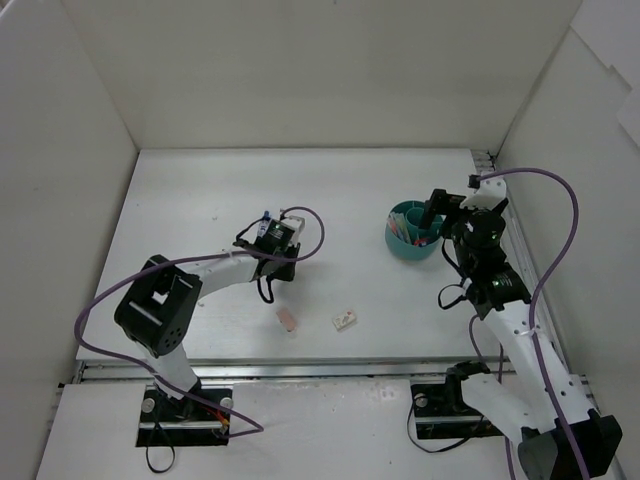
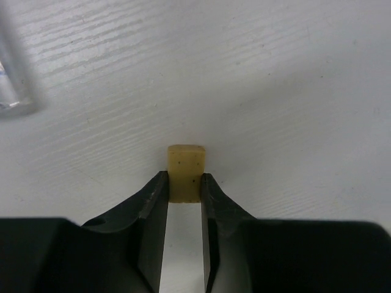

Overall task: Sort the stationery into containers
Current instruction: Pick up the stationery from the center of the board.

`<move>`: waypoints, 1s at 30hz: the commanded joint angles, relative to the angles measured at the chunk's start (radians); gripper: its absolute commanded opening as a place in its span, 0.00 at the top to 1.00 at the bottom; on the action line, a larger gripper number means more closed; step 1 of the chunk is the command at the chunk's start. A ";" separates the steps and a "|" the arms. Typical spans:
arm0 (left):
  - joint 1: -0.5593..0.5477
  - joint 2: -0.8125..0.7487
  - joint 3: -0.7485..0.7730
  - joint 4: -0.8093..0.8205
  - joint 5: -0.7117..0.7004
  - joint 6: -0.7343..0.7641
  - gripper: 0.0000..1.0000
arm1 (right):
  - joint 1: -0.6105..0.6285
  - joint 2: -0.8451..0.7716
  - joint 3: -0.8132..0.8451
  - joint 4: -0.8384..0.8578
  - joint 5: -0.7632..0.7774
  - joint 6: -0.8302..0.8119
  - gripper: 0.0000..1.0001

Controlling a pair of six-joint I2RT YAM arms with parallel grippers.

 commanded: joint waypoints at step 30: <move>-0.260 0.528 1.229 0.229 0.400 0.240 0.91 | -0.011 -0.560 -0.184 -0.306 0.421 0.295 0.02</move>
